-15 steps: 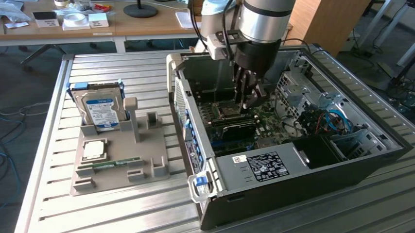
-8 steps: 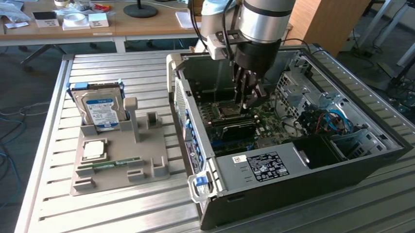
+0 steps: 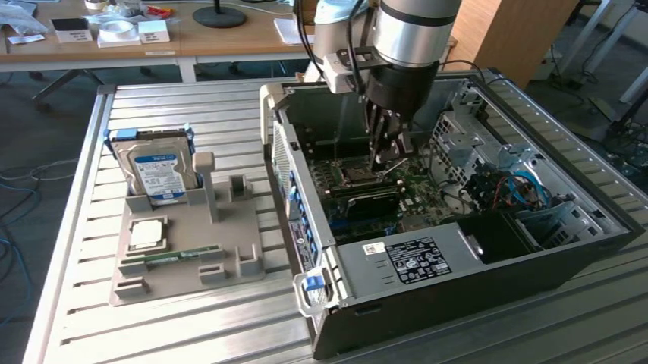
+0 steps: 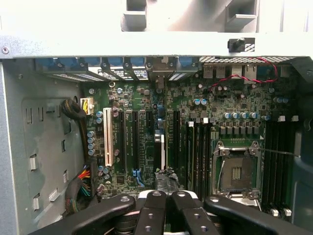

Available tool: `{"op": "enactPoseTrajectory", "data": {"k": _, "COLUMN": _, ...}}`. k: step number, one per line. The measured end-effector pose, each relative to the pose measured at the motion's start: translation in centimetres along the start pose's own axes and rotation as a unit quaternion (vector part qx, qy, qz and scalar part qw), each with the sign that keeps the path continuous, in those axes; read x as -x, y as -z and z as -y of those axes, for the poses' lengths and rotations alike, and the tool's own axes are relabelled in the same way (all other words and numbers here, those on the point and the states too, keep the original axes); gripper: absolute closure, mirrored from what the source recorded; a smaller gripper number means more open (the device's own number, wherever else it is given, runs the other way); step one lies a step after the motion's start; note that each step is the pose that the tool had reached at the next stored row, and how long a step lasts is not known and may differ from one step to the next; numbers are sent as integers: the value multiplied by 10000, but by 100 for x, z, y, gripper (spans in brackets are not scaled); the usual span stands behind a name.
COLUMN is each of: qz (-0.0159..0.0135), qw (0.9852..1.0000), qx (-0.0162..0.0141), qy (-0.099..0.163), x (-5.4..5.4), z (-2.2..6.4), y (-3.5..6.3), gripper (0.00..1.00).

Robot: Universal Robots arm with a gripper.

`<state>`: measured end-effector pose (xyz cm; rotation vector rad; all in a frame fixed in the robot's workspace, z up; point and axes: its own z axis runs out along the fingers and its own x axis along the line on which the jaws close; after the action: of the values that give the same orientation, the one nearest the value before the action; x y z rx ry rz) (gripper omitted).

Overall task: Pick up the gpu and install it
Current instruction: 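Press down on the gpu until it lock into place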

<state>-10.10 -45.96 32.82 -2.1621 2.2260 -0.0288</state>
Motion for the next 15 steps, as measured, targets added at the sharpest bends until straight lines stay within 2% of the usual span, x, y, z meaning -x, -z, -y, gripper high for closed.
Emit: {"op": "enactPoseTrajectory", "data": {"k": 15, "qz": -1, "qw": 10000, "qx": 7, "qy": -25, "x": 10, "z": 0, "y": -2, "gripper": 89}}
